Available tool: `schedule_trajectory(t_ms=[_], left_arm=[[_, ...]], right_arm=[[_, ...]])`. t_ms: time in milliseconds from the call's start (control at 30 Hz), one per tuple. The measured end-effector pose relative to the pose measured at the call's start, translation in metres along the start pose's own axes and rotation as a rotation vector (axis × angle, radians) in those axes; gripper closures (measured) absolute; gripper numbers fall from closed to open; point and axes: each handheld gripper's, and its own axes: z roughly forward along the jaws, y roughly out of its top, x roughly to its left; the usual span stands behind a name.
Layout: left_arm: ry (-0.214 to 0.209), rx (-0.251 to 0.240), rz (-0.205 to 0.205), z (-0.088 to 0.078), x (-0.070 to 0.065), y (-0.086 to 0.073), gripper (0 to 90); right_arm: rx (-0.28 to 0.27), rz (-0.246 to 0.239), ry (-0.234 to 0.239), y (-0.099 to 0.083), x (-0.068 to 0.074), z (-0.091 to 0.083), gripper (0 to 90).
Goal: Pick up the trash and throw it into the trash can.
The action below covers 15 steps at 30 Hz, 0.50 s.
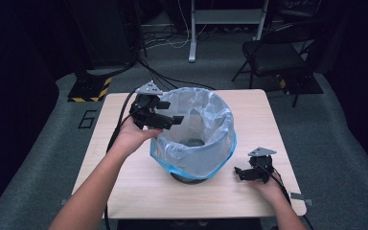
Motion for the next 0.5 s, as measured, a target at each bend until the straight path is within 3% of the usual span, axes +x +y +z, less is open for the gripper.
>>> schedule_trajectory(t_ms=[500], left_arm=[[0.064,-0.030,-0.027,-0.039,0.022,-0.019,27.5]], right_arm=[[0.001,-0.001,-0.002,0.000,0.000,0.000,2.6]])
